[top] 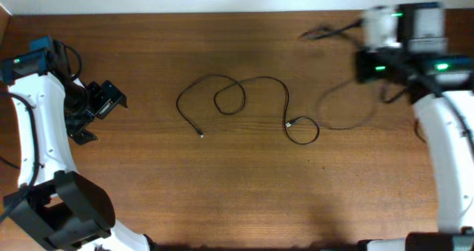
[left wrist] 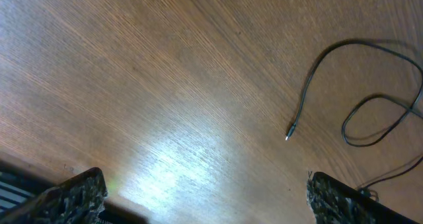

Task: Untangle cables
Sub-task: 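Pull the strand to the upper right with the right gripper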

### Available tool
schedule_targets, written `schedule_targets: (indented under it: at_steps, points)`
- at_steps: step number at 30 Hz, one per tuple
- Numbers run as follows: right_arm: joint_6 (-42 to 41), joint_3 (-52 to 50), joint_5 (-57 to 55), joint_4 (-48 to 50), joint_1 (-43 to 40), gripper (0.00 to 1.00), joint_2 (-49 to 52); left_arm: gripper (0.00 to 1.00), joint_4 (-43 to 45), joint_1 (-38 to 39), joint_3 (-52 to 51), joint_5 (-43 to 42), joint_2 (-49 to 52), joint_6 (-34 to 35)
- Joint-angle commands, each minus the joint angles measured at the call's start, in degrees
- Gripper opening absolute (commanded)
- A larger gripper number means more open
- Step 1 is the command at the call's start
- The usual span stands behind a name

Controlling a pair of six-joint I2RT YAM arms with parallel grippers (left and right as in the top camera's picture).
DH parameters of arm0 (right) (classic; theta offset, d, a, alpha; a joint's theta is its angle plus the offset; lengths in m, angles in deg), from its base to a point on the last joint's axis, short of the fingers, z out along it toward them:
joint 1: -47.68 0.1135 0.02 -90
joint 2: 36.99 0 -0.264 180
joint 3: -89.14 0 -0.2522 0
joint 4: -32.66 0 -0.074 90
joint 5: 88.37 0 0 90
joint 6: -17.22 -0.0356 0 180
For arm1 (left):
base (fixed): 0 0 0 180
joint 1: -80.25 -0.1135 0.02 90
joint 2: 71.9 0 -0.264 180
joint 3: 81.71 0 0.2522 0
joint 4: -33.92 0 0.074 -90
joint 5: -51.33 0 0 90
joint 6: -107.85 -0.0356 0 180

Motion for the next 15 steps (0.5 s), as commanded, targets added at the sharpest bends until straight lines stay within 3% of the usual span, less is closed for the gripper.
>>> schedule_targets:
  at_steps: [1, 3, 5, 7, 8, 11, 15]
  points:
    - [-8.90, 0.87, -1.57, -5.01, -8.94, 0.12, 3.15, 0.99, -0.02, -0.24, 0.79, 0.42, -0.13, -0.33]
    - [-8.90, 0.87, -1.53, -7.93, -12.90, 0.45, 5.57, 0.99, -0.02, -0.24, 0.79, 0.44, -0.13, -0.33]
    - [-8.90, 0.87, -1.53, -9.77, -15.72, 0.47, 8.83, 0.99, 0.00, -0.24, 0.79, 0.42, -0.13, -0.33]
    - [-9.29, 0.87, -0.79, -10.23, -16.33, 0.74, 11.67, 0.99, -0.02, -0.24, 0.79, 0.44, -0.13, -0.33]
    - [-10.71, 0.87, 1.90, -10.36, -16.22, 0.81, 13.20, 0.99, -0.02, -0.24, 0.79, 0.44, -0.13, -0.33]
    - [-10.56, 0.87, 14.03, -10.36, -13.40, 0.82, 17.20, 0.99, -0.02, -0.24, 0.79, 0.44, -0.13, -0.33]
    - [-8.20, 0.87, 13.92, -8.98, -3.98, 0.82, 20.74, 0.99, 0.00, -0.24, 0.79, 0.42, -0.13, -0.33]
